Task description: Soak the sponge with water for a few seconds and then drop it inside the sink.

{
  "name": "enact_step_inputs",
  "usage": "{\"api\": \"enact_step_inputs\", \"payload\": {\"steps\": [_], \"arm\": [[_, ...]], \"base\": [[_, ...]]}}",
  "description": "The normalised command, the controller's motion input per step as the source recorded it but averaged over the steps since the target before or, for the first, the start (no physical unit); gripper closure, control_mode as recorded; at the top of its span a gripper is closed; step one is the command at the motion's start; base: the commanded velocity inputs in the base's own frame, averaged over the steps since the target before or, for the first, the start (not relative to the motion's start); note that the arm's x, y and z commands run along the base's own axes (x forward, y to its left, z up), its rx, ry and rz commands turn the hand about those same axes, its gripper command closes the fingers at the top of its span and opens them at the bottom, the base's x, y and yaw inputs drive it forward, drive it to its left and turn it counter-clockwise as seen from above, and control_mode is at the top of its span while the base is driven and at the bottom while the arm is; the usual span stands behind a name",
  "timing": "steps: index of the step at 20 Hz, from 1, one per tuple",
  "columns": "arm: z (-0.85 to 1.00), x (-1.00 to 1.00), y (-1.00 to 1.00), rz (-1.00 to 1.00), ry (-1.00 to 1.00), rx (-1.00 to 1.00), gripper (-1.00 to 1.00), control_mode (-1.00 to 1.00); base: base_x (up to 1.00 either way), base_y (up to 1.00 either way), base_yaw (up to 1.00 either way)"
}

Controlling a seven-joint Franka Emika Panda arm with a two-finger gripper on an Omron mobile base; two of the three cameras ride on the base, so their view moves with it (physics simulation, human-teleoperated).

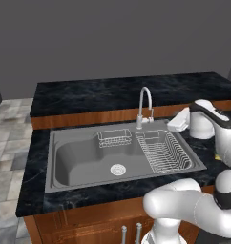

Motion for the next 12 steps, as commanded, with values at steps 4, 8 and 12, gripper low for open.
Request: {"api": "enact_step_inputs", "payload": {"steps": [4, 8, 12], "arm": [[-0.12, 0.25, 0.00, -0.02, 0.00, 0.00, -1.00, -1.00], [-0.11, 0.22, 0.00, -0.01, 0.00, 0.00, -1.00, -1.00], [-0.10, 0.12, 0.00, -0.01, 0.00, 0.00, -1.00, -1.00]], "base": [[0.00, 0.00, 0.00], [0.00, 0.00, 0.00], [0.00, 0.00, 0.00]]}}
